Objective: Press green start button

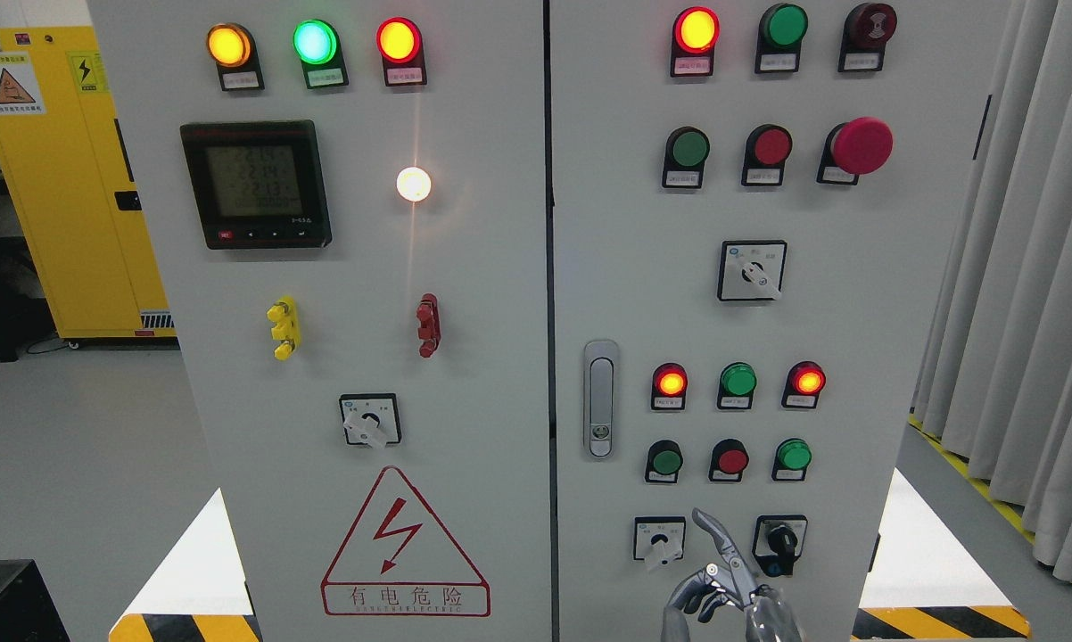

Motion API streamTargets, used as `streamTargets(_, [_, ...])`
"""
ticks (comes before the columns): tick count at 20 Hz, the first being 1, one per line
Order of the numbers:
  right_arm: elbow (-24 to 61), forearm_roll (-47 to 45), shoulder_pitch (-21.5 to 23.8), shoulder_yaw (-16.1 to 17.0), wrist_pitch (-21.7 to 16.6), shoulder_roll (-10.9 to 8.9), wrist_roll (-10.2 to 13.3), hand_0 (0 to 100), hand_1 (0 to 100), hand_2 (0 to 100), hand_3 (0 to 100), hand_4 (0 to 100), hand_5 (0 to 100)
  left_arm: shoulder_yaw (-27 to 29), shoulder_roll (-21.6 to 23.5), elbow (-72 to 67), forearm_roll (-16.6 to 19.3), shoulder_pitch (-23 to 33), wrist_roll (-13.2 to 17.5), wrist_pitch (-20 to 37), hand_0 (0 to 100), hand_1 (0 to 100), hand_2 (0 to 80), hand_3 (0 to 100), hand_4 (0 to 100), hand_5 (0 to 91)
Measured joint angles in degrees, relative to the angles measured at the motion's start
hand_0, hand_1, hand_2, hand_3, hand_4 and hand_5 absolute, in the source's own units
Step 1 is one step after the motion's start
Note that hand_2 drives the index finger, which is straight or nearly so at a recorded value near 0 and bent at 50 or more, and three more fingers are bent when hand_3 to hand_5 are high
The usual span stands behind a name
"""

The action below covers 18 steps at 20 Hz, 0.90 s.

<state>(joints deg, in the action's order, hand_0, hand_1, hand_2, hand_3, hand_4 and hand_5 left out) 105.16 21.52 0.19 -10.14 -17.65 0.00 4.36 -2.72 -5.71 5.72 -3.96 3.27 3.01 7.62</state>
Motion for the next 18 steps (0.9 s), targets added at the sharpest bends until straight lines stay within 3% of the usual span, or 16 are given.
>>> streamTargets(4, [1.08,-4.03,1.86,-1.13,0.00,0.00,-0.38,32,32,0,1,0,0,0.00,0.00,0.00,0.00,0.00,0.00,0.00,12,56,0.0,0,0,0.0])
streamTargets(9, [1.99,-6.74,3.42,-2.13,-0.20,0.00,-0.53,28,26,0,0,0,0,0.00,0.00,0.01,0.00,0.00,0.00,0.00,12,56,0.0,0,0,0.0])
streamTargets(18, [2.86,-9.01,4.51,-3.15,-0.32,0.00,-0.55,27,28,0,0,0,0,0.00,0.00,0.01,0.00,0.00,0.00,0.00,12,56,0.0,0,0,0.0])
